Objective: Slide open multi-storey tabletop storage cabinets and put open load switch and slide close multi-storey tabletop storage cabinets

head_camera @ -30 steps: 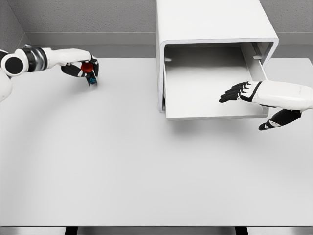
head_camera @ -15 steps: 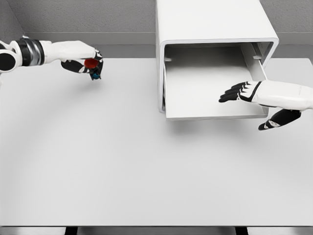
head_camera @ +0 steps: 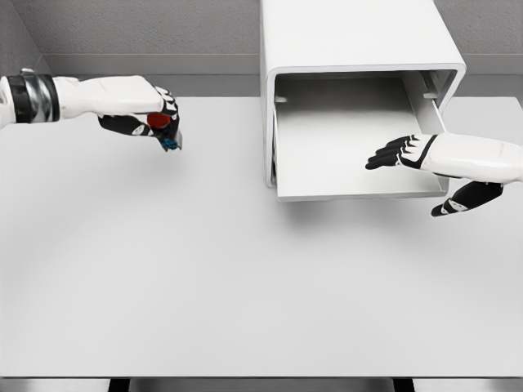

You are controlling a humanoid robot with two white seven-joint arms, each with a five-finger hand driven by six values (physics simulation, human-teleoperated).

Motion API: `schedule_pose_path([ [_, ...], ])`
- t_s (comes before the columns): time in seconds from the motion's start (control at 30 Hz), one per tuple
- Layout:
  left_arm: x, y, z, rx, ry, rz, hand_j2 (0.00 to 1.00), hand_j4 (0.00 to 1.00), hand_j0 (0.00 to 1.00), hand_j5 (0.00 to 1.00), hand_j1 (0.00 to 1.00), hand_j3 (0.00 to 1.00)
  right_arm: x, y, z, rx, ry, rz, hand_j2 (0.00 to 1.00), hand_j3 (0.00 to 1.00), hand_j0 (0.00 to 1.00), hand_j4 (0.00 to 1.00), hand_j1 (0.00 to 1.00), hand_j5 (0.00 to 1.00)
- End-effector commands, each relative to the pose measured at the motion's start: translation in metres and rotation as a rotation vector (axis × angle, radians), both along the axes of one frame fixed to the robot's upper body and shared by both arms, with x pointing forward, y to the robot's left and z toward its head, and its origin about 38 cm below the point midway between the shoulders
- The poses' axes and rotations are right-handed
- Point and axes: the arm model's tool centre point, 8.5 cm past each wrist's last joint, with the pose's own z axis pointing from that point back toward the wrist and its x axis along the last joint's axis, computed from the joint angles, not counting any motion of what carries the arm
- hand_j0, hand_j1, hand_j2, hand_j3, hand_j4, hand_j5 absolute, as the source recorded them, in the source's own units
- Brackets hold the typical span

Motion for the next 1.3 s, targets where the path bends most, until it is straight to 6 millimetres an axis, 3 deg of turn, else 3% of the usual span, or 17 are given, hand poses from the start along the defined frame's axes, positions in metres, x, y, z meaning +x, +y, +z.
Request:
schedule_pose_path([
  [0.0,-0.011,-0.001,0.011,-0.031,-0.006,-0.029,0.38,0.38,0.38,0.38,0.38,0.38,0.0,0.0,0.001,0.008,0.0,-0.005,1.0,1.0,1.0,1.0,1.0,1.0],
  [0.6,-0.055,-0.035,0.043,-0.091,-0.041,-0.206,0.38,0.38,0.38,0.38,0.38,0.38,-0.001,-0.001,-0.003,0.006,0.011,-0.006,1.0,1.0,1.0,1.0,1.0,1.0],
  [1.27,-0.064,-0.063,0.088,-0.13,-0.127,-0.3,0.38,0.38,0.38,0.38,0.38,0.38,-0.001,-0.004,0.001,0.015,-0.002,-0.017,1.0,1.0,1.0,1.0,1.0,1.0],
])
